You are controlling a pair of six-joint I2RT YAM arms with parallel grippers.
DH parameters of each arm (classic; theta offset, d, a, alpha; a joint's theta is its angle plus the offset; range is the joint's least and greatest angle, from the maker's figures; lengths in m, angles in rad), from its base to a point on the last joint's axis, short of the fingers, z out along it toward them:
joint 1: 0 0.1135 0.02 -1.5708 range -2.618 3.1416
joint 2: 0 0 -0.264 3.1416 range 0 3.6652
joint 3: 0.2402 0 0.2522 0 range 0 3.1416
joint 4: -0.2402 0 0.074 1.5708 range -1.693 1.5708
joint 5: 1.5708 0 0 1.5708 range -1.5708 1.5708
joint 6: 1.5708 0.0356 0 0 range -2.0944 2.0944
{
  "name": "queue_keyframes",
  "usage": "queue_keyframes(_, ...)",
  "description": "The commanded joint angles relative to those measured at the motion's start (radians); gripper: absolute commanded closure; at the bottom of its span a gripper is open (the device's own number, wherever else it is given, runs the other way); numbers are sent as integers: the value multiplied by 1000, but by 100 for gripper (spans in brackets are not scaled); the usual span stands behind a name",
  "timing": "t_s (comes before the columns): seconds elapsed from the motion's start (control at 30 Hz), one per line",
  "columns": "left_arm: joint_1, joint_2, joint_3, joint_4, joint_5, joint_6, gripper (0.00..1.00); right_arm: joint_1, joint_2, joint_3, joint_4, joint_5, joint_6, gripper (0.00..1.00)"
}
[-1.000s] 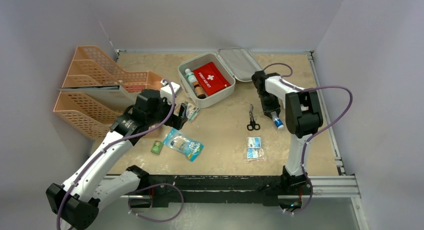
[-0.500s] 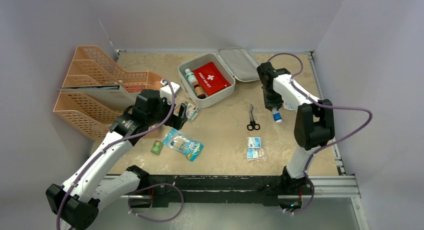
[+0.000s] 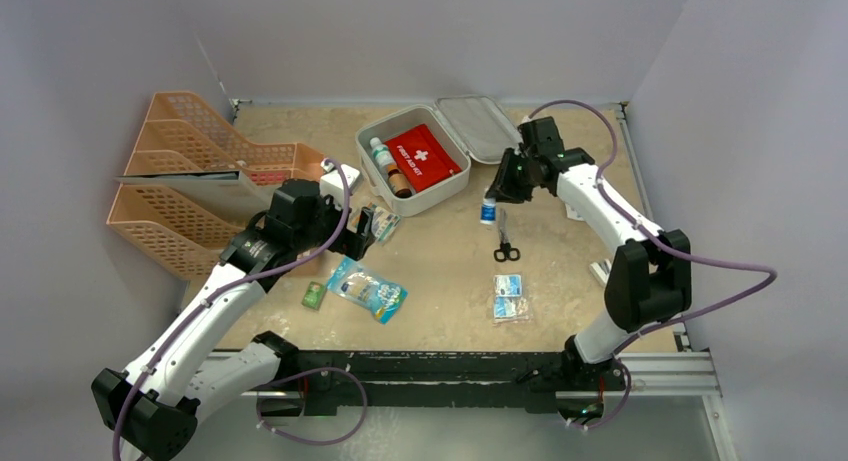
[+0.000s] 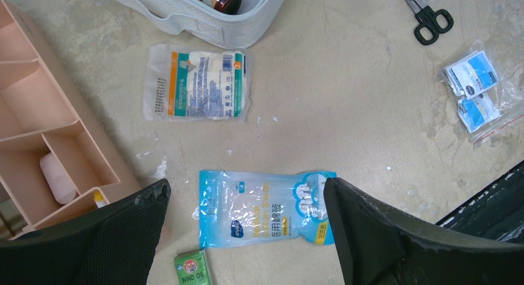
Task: Organize the medicine kit
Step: Pick up the medical item at the center of the board.
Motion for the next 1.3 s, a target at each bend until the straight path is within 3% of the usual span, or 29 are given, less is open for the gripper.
queue_keyframes(0.0,1,-16,-1,24,-8,-4,8,67,-16,-13,278,-138,241,72)
queue_keyframes(0.27,1,2,16,94,30,-129,16,158,25,-39,579,-130,525,72)
queue_keyframes(0.5,1,169,219,189,144,-211,21,202,-5,-134,841,-168,708,72)
queue_keyframes(0.63,1,302,353,198,190,-220,25,203,-46,-205,937,-204,747,72)
queue_keyframes(0.83,1,446,481,218,394,-226,33,203,-111,-284,1069,-287,784,71)
queue_keyframes(1.13,1,529,535,149,531,-179,41,200,-205,-382,1148,-291,826,72)
queue_keyframes(1.27,1,556,556,134,579,-158,57,200,-199,-392,1187,-307,842,72)
